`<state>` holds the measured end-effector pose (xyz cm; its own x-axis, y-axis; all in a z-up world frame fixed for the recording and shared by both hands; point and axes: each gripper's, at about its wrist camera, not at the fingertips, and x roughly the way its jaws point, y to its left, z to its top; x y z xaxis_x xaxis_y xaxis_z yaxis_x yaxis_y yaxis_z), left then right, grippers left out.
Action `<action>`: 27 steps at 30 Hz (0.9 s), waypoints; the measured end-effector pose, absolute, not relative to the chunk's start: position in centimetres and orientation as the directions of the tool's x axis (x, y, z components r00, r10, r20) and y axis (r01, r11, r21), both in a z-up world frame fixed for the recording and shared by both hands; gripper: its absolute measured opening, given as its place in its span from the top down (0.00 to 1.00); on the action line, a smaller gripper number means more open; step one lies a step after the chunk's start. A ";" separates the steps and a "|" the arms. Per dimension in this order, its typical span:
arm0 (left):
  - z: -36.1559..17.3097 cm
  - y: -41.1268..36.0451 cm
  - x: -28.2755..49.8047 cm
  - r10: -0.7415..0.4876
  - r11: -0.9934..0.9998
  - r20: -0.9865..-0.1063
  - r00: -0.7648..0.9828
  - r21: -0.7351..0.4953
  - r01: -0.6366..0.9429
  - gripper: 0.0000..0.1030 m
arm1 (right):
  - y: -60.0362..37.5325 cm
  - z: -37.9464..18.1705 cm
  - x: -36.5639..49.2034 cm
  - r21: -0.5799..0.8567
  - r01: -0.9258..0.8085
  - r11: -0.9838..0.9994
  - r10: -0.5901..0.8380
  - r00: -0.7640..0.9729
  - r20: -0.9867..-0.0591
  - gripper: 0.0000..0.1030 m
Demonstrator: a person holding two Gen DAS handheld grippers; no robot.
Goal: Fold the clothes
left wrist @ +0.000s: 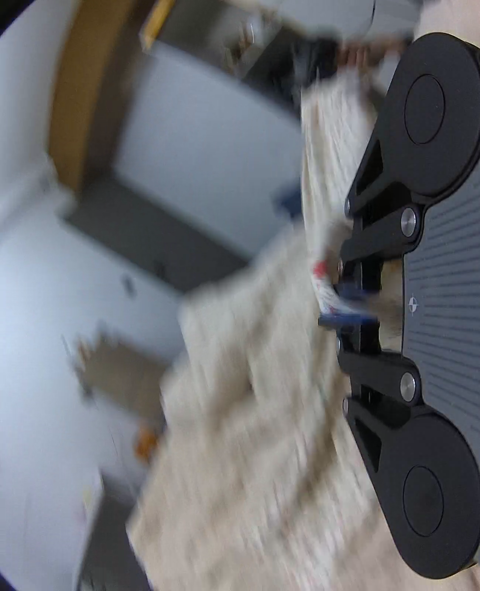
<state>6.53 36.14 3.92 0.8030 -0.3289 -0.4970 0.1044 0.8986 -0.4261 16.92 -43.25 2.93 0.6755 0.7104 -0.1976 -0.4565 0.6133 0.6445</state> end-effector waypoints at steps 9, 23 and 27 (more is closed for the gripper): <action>-5.9 36.3 3.3 -0.283 0.879 -0.601 0.748 -0.474 -0.048 0.31 | -42.1 -0.7 15.4 0.300 -0.449 0.842 0.540 0.699 -0.469 0.65; -4.9 38.3 -1.1 -0.209 0.780 -0.416 0.885 -0.617 -0.106 0.91 | -28.2 -1.2 16.6 0.160 -0.713 0.683 0.661 0.509 -0.551 0.57; -0.3 45.7 -5.0 -0.087 0.580 -0.153 0.984 -0.811 -0.075 0.91 | -27.3 -1.0 16.0 0.155 -0.738 0.657 0.677 0.487 -0.551 0.57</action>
